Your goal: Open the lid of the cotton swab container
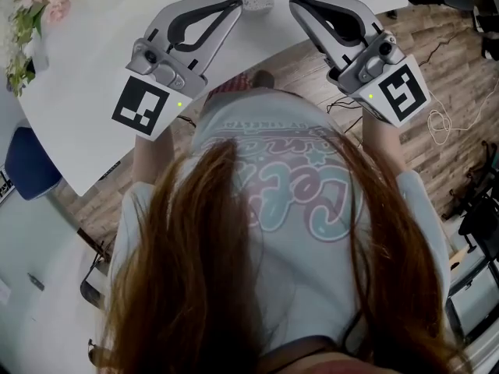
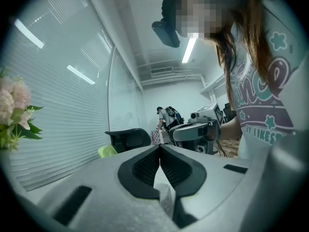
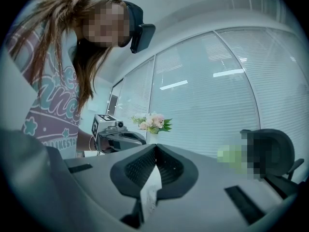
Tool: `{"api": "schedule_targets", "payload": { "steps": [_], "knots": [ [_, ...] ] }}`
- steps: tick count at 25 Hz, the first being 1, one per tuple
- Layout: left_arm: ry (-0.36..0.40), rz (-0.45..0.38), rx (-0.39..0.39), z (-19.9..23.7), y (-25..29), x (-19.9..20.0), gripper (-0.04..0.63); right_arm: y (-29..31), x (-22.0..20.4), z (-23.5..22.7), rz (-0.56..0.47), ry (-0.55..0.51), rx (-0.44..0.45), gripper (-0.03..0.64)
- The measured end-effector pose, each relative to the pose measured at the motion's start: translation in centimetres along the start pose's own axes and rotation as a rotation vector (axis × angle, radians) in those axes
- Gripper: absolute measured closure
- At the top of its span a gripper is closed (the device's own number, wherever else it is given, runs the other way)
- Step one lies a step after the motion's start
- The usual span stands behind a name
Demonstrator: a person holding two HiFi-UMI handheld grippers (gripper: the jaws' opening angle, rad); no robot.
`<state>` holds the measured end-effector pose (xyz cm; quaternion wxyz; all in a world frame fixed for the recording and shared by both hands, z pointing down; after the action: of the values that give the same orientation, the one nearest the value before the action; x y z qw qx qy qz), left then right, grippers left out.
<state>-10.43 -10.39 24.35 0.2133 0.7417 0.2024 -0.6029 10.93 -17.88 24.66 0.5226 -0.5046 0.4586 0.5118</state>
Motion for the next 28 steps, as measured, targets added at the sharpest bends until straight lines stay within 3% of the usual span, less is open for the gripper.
{"api": "schedule_targets", "payload": {
  "steps": [28],
  "knots": [
    [0.006, 0.008, 0.004, 0.1, 0.42, 0.18, 0.586, -0.72, -0.27, -0.45, 0.031, 0.005, -0.01, 0.612]
  ]
}}
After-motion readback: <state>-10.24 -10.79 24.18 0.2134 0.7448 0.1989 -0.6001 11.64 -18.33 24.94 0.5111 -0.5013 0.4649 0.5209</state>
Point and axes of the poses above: the fingertips, and each gripper's own axes: y forward along the fingers, z to its left, x out of its top, the point moved 10 cm from there along -y, backward along the fingers, and after that the axes turned 8 degrees about x, right-handed, at the moved point
